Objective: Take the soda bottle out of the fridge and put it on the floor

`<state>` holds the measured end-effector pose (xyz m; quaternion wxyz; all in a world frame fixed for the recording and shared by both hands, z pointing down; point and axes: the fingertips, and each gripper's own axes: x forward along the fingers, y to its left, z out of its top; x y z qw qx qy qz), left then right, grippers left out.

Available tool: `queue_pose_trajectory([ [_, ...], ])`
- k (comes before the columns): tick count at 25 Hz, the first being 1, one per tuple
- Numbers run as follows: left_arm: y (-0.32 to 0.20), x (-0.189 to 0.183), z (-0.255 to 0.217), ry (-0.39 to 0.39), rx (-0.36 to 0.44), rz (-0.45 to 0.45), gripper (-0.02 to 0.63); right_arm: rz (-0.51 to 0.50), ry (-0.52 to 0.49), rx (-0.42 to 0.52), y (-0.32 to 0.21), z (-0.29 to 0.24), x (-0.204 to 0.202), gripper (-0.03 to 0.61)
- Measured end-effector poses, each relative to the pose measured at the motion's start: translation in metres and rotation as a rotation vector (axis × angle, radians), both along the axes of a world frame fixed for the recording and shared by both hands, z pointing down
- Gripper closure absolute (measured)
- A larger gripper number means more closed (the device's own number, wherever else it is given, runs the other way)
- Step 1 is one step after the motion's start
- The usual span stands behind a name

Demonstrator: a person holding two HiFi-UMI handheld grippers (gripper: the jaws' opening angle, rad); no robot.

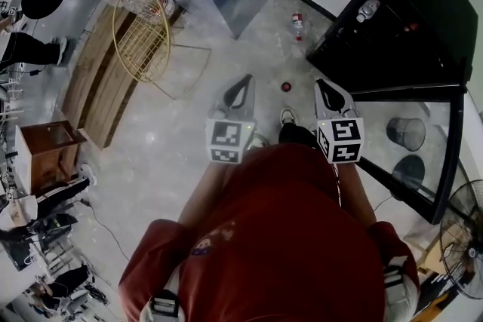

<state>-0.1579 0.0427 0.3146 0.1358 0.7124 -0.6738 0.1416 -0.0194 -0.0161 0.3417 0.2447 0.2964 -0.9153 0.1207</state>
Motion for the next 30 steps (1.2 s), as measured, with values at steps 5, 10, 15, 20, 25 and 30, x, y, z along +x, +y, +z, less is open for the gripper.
queue_pose_trajectory([
  [5, 0.0020, 0.0026, -0.0005, 0.002, 0.000, 0.001, 0.614, -0.022, 0.004, 0.011, 0.0054, 0.0003, 0.0001, 0.569],
  [10, -0.0030, 0.0048, -0.0047, 0.007, 0.012, 0.008, 0.614, -0.014, 0.003, 0.042, 0.0016, -0.0064, 0.0017, 0.569],
  [15, -0.0016, 0.0069, -0.0069, 0.005, 0.017, 0.011, 0.614, -0.004, 0.004, 0.051, 0.0010, -0.0080, 0.0050, 0.569],
  [20, -0.0014, 0.0061, -0.0058, 0.001, 0.019, 0.009, 0.614, -0.005, 0.000, 0.062, 0.0001, -0.0068, 0.0049, 0.574],
  [25, -0.0016, 0.0055, -0.0041, 0.003, 0.019, 0.001, 0.614, -0.012, -0.002, 0.066, -0.0005, -0.0056, 0.0041, 0.575],
  [30, -0.0018, 0.0045, -0.0089, 0.002, 0.021, 0.003, 0.614, -0.007, 0.001, 0.064, -0.0010, -0.0078, 0.0031, 0.575],
])
